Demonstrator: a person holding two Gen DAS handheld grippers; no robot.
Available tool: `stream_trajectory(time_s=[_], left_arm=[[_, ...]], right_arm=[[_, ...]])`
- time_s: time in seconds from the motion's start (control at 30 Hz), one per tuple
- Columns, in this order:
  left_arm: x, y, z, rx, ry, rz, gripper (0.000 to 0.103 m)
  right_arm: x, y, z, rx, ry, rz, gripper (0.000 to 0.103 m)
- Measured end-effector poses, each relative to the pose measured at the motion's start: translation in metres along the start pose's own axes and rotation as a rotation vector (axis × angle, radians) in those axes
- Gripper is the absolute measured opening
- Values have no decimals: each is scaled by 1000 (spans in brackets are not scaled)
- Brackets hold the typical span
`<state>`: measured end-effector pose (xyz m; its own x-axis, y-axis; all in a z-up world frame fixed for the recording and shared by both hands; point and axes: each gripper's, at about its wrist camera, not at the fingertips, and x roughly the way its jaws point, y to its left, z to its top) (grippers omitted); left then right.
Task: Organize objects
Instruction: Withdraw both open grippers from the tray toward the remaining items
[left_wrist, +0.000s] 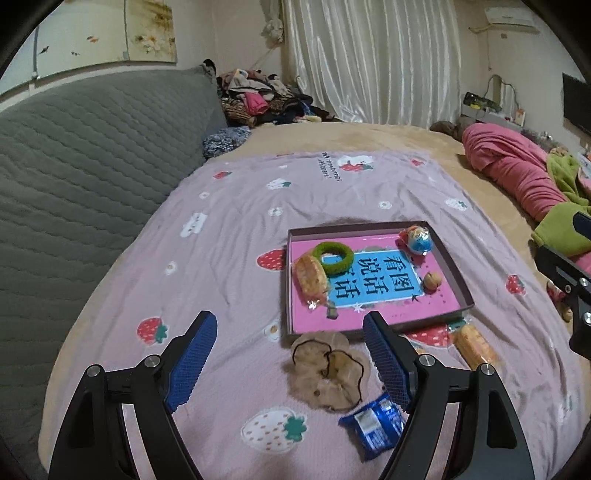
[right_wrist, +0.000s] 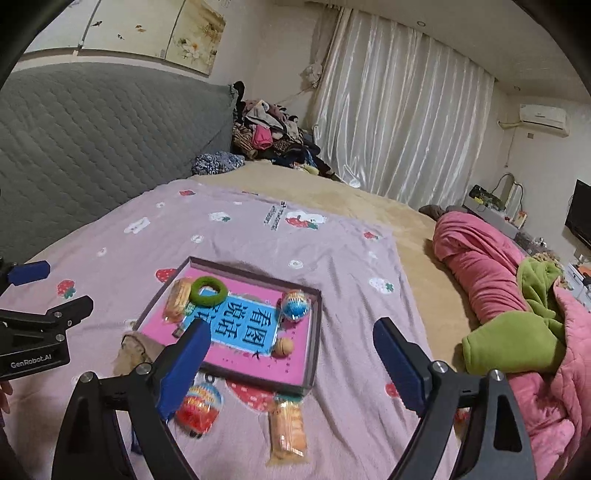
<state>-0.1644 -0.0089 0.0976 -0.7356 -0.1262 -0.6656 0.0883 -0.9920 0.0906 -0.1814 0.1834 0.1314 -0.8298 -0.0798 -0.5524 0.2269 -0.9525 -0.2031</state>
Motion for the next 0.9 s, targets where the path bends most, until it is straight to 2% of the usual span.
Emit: stream_trajectory(time_s=[0.13,0.3,0.5,0.9], left_arm=[[-15,4,-5,-14,4,-5,82],[-28,4,-7,-15,2,6,83],[-44,4,-10,-9,-7,21,83],[-60,-10,-26,20,15,15,83]], right_arm=[[-15,-6,1,31,10,35,90],[-29,-7,-1,33,12,24,91],[-38,-7,-4,43,35,53,93],[-54,-9,-22,46,60,44,94]])
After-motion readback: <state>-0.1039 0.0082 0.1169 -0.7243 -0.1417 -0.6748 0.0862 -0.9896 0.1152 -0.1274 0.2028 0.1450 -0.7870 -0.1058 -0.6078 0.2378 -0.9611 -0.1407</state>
